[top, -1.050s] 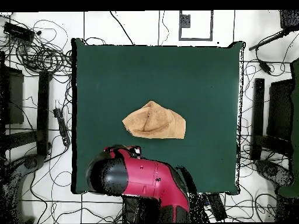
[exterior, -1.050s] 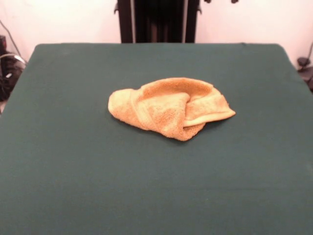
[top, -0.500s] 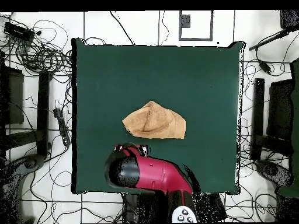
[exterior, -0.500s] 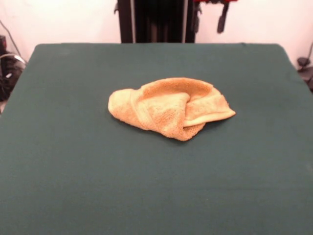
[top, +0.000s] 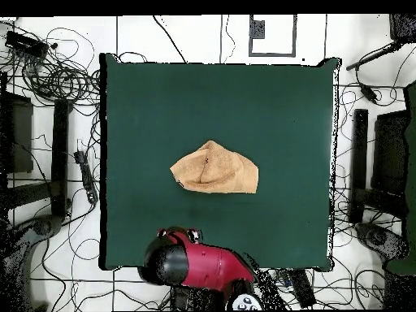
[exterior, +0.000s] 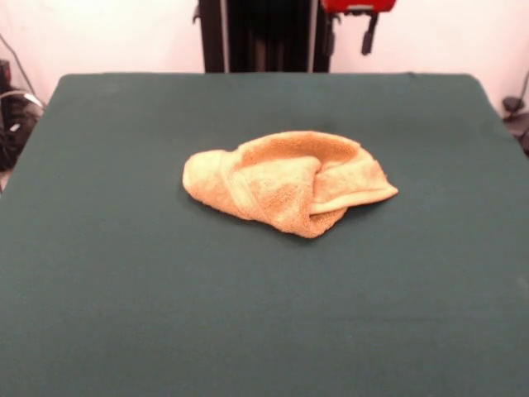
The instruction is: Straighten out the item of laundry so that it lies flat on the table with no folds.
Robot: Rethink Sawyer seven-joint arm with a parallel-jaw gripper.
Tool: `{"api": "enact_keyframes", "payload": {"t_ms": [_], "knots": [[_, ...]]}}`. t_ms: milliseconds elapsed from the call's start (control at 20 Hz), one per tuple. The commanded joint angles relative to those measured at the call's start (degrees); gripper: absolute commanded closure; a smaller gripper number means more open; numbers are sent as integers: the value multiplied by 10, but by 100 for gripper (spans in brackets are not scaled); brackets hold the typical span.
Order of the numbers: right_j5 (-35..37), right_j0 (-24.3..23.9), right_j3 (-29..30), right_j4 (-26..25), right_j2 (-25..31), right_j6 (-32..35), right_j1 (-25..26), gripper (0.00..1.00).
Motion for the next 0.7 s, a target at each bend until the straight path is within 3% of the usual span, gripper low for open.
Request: {"api": "enact_keyframes", "payload": {"t_ms": [50, 400, 700], "knots": [[-52, 7, 86, -14, 71, 111, -8, 0], [-1, 12, 54, -18, 63, 81, -13, 0], [22, 1, 41, 2, 65, 94, -17, 0]]}}
